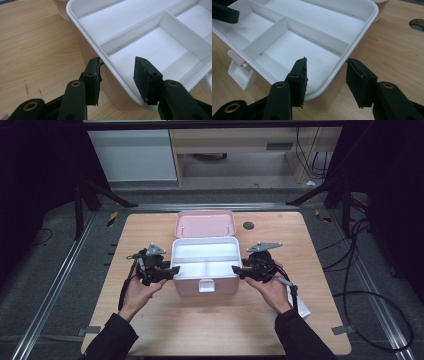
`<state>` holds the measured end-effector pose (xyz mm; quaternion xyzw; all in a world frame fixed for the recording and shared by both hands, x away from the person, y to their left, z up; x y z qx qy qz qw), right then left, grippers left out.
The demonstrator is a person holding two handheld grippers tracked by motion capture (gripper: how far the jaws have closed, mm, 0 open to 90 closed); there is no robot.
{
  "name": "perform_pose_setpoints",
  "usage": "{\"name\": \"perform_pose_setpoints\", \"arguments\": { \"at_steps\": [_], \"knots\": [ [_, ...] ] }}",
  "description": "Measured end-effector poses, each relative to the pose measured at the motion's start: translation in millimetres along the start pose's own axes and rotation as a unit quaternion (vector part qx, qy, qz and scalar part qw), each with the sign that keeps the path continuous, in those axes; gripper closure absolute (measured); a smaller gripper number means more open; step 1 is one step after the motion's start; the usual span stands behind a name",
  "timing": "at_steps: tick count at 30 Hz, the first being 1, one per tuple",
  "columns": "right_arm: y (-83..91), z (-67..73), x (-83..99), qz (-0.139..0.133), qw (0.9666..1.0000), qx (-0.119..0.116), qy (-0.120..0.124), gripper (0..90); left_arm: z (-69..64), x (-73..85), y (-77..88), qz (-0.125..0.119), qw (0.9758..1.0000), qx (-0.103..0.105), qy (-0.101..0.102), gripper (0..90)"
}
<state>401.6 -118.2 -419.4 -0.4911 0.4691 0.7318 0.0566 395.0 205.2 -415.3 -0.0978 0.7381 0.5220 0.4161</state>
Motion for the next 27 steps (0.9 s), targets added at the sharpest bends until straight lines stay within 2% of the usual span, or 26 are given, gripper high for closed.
{"name": "perform_pose_setpoints", "arguments": {
  "at_steps": [11,17,21,26,27],
  "knots": [
    [3.8,4.9,1.1,0.009,0.9998,0.011,-0.015,53.3,4.2,-4.5,-4.5,-0.005,0.9999,0.001,-0.013,59.3],
    [5.1,11.8,0.6,0.019,0.9993,0.026,-0.019,53.3,5.7,-4.1,-4.1,-0.006,0.9999,0.006,-0.007,60.8],
    [5.7,11.9,1.4,0.020,0.9993,0.024,-0.021,53.1,3.4,-3.1,-2.2,-0.003,0.9999,0.003,-0.011,61.0],
    [7.6,11.6,3.5,0.018,0.9995,0.018,-0.021,53.2,-1.1,1.1,0.8,-0.006,1.0000,0.003,-0.004,60.9],
    [8.5,11.6,4.6,0.019,0.9994,0.017,-0.023,53.3,-3.6,2.2,2.6,-0.004,1.0000,-0.001,-0.009,60.7]
  ]
}}
Point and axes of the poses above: each handheld gripper's, and its own axes: y roughly backward along the jaws, x roughly out of its underside, z roughly to its left, the point moved 1 cm from there along -y, roughly forward along the jaws, and after that the axes turned 4 degrees about y, right-handed, at the moved point
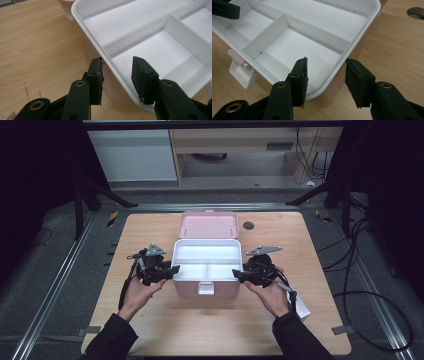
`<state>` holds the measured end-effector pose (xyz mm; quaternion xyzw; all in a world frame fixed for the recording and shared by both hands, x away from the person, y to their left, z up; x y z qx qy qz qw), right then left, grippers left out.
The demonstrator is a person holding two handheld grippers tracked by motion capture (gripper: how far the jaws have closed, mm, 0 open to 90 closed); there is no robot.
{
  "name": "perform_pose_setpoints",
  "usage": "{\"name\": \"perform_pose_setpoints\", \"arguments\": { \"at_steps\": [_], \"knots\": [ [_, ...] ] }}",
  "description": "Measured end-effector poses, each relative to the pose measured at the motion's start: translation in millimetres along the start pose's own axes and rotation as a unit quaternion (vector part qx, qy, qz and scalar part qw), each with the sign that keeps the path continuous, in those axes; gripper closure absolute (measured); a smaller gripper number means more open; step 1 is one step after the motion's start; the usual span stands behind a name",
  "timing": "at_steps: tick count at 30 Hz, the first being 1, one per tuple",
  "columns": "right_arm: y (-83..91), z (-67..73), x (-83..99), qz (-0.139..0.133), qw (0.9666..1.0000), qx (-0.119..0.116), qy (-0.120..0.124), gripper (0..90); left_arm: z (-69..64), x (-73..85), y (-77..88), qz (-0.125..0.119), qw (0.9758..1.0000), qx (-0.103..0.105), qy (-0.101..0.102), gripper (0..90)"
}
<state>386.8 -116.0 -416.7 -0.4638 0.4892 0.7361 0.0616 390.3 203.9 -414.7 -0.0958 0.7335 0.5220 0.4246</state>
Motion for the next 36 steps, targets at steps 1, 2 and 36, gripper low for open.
{"name": "perform_pose_setpoints", "arguments": {
  "at_steps": [1,2,36],
  "knots": [
    [0.0,0.0,0.0,0.000,1.0000,0.000,0.000,53.3,0.0,0.0,0.0,0.000,1.0000,0.000,0.000,60.6],
    [0.2,0.1,1.3,0.000,1.0000,0.000,-0.001,53.2,-0.4,0.6,0.2,-0.001,1.0000,0.003,0.001,60.4],
    [19.1,-40.9,-73.0,-0.055,0.9780,-0.050,0.195,56.8,26.6,-71.6,6.4,0.010,0.9748,0.104,-0.197,48.5]
  ]
}}
Point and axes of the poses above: each handheld gripper's, and its own axes: y roughly backward along the jaws, x roughly out of its underside, z roughly to its left, the point moved 1 cm from there along -y, roughly forward along the jaws, and after that the axes turned 4 degrees about y, right-handed, at the moved point
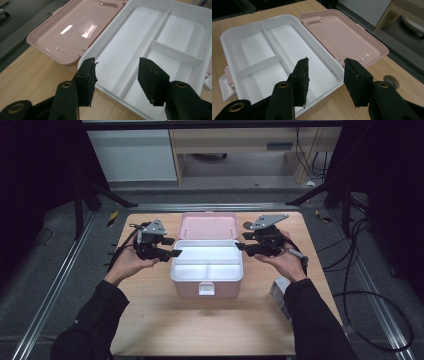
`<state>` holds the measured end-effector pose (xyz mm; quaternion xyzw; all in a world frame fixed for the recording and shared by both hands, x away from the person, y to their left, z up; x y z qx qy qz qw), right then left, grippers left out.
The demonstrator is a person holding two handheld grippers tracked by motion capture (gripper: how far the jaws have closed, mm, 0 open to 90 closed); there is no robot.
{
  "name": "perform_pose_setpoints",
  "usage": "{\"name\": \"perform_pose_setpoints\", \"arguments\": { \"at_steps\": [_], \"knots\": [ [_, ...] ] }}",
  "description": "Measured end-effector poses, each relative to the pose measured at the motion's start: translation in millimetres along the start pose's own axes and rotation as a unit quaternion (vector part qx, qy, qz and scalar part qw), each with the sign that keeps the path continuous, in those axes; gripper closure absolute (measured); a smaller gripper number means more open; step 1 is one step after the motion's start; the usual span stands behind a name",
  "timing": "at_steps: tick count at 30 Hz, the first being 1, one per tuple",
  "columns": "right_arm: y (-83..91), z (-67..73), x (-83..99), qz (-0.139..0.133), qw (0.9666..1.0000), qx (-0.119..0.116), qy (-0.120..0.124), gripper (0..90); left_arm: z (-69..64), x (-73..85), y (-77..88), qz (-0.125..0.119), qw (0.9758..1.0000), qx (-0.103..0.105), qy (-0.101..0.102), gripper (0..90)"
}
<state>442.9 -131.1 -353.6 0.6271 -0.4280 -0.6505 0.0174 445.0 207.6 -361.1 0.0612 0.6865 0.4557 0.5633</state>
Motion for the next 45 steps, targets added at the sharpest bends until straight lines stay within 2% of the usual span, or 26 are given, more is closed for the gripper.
{"name": "perform_pose_setpoints", "arguments": {
  "at_steps": [1,2,4,7,8,9,10,13,14,15,16,20,22,24,25,26,27,29,30,31,32,33,34,36,42,45],
  "knots": [
    [0.0,0.0,0.0,0.000,1.0000,0.000,0.000,56.8,0.0,0.0,0.0,0.000,1.0000,0.000,0.000,48.5],
    [-5.2,-1.3,-2.4,0.022,0.9995,-0.017,0.016,58.4,0.2,-2.7,-2.3,0.015,0.9998,0.005,-0.014,49.0],
    [-7.4,-1.8,-3.7,0.033,0.9989,-0.017,0.028,58.7,0.2,-6.6,-6.1,0.037,0.9987,0.013,-0.033,49.8],
    [-16.2,-3.9,-7.3,0.061,0.9956,-0.059,0.040,60.0,-1.4,-13.5,-13.8,0.073,0.9952,0.024,-0.060,52.1],
    [-18.3,-3.5,-8.1,0.071,0.9942,-0.065,0.049,60.1,-2.1,-14.8,-15.8,0.083,0.9938,0.025,-0.069,52.8],
    [-18.3,-3.5,-8.1,0.071,0.9942,-0.065,0.049,60.1,-2.1,-14.8,-15.8,0.083,0.9938,0.025,-0.069,53.7],
    [-22.6,-1.7,-8.6,0.082,0.9914,-0.081,0.062,61.4,-3.6,-16.7,-20.1,0.098,0.9911,0.026,-0.086,54.0],
    [-30.8,2.3,-7.6,0.119,0.9844,-0.098,0.084,62.3,-4.8,-17.3,-24.3,0.109,0.9890,0.035,-0.093,55.9],
    [-33.4,3.1,-7.0,0.129,0.9820,-0.105,0.090,63.4,-5.4,-17.4,-28.2,0.125,0.9859,0.039,-0.105,56.4],
    [-33.4,3.1,-7.0,0.129,0.9820,-0.105,0.090,63.4,-5.4,-17.4,-28.2,0.125,0.9859,0.039,-0.105,56.7],
    [-37.3,4.7,-6.1,0.144,0.9784,-0.114,0.094,65.9,-5.4,-16.9,-31.4,0.140,0.9827,0.041,-0.115,57.5],
    [-43.8,5.8,-4.7,0.177,0.9692,-0.126,0.116,68.9,-4.3,-15.6,-36.2,0.171,0.9765,0.047,-0.122,63.4],
    [-47.1,5.6,-3.5,0.189,0.9661,-0.126,0.123,71.4,-3.2,-15.2,-38.7,0.186,0.9731,0.051,-0.126,65.8],
    [-50.9,7.2,-2.7,0.203,0.9606,-0.131,0.137,72.5,-2.4,-14.4,-41.6,0.195,0.9704,0.055,-0.130,68.1],
    [-50.9,7.2,-2.7,0.203,0.9606,-0.131,0.137,72.5,-2.4,-14.4,-41.6,0.195,0.9704,0.055,-0.130,68.7],
    [-53.9,9.3,-3.8,0.215,0.9565,-0.131,0.147,73.8,-2.6,-13.0,-45.4,0.203,0.9681,0.063,-0.133,70.2],
    [-53.9,9.3,-3.8,0.215,0.9565,-0.131,0.147,73.8,-2.6,-13.0,-45.4,0.203,0.9681,0.063,-0.133,70.7],
    [-58.2,11.2,-4.9,0.231,0.9502,-0.136,0.158,75.8,-3.7,-12.5,-48.9,0.211,0.9656,0.065,-0.138,71.6],
    [-62.1,11.0,-5.0,0.239,0.9471,-0.139,0.163,77.4,-5.7,-12.8,-53.4,0.227,0.9593,0.068,-0.154,73.4],
    [-62.1,11.0,-5.0,0.239,0.9471,-0.139,0.163,77.4,-5.7,-12.8,-53.4,0.227,0.9593,0.068,-0.154,74.6],
    [-65.2,10.1,-4.2,0.242,0.9460,-0.145,0.159,78.4,-6.3,-15.2,-54.6,0.238,0.9552,0.065,-0.164,75.9],
    [-65.2,10.1,-4.2,0.242,0.9460,-0.145,0.159,78.4,-6.3,-15.2,-54.6,0.238,0.9552,0.065,-0.164,77.0],
    [-67.0,9.8,-3.9,0.245,0.9448,-0.148,0.160,79.3,-5.4,-16.6,-55.5,0.245,0.9529,0.066,-0.167,77.7],
    [-68.6,8.8,-4.0,0.246,0.9437,-0.150,0.162,80.6,-4.4,-17.4,-56.5,0.248,0.9521,0.069,-0.165,79.4],
    [-75.7,8.0,-7.8,0.274,0.9333,-0.159,0.169,83.3,-1.3,-17.9,-57.1,0.249,0.9510,0.084,-0.163,82.5],
    [-76.5,6.0,-7.9,0.275,0.9332,-0.167,0.161,83.8,-0.6,-18.5,-57.4,0.252,0.9498,0.088,-0.163,83.2]
  ]
}}
Point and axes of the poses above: each handheld gripper's, and its own axes: y roughly backward along the jaws, x roughly out of its underside, z roughly to its left, the point moved 1 cm from there along -y, roughly forward along the jaws, and after that the axes turned 4 degrees about y, right-handed, at the moved point
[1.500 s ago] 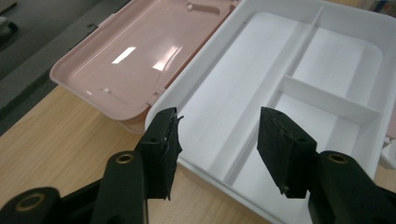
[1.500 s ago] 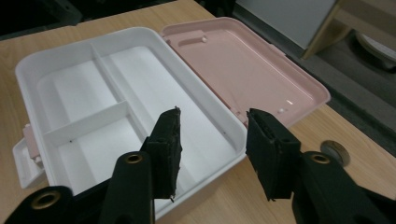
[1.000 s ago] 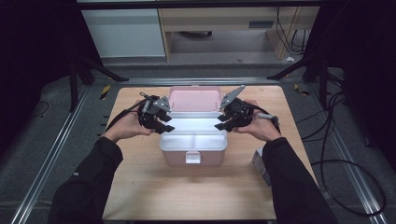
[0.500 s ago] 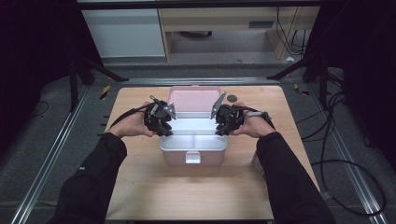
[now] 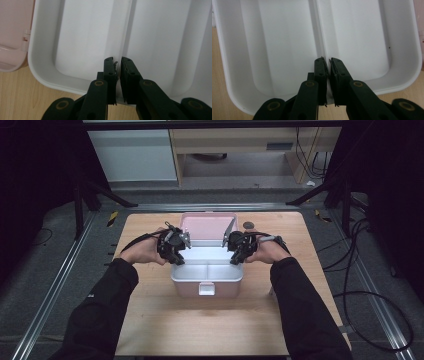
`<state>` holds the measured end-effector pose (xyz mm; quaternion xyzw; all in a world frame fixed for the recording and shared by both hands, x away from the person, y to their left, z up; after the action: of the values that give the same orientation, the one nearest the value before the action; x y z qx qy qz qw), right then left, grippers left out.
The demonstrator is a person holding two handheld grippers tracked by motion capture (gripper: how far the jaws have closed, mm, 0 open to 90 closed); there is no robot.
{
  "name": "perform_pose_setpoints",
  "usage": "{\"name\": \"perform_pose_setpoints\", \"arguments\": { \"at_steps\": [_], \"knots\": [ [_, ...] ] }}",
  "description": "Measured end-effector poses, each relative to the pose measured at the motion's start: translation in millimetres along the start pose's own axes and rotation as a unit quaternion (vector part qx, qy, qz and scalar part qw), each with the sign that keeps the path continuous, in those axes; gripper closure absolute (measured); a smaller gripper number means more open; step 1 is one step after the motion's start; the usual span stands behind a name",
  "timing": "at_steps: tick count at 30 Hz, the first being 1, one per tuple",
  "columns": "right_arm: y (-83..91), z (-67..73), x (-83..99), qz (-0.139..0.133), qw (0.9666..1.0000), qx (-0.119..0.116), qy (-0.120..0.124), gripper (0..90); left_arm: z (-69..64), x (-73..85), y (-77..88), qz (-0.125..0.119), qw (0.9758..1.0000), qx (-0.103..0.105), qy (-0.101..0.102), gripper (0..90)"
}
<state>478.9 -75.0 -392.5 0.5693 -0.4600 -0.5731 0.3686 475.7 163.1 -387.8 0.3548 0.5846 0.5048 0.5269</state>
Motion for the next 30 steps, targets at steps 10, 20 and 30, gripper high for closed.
{"name": "perform_pose_setpoints", "arguments": {
  "at_steps": [10,20,30],
  "knots": [
    [1.5,-4.5,1.7,-0.008,0.9998,-0.017,-0.008,85.1,4.0,-5.1,1.2,0.017,0.9997,0.015,-0.011,85.4],
    [19.4,-0.3,1.2,-0.024,0.9997,0.007,-0.004,85.7,-1.4,-9.3,22.4,0.000,0.9997,-0.004,-0.026,87.1],
    [65.8,20.4,-7.1,-0.036,0.9990,0.024,0.015,86.3,-25.9,-15.6,69.9,-0.012,0.9993,-0.012,-0.034,87.3]
  ]
}}
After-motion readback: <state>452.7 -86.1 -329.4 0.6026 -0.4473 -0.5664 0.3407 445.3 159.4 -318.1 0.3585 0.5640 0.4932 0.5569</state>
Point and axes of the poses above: each handheld gripper's, and its own axes: y roughly backward along the jaws, x roughly out of its underside, z roughly to its left, the point moved 1 cm from there along -y, roughly forward along the jaws, and after that the axes turned 4 degrees about y, right-handed, at the moved point
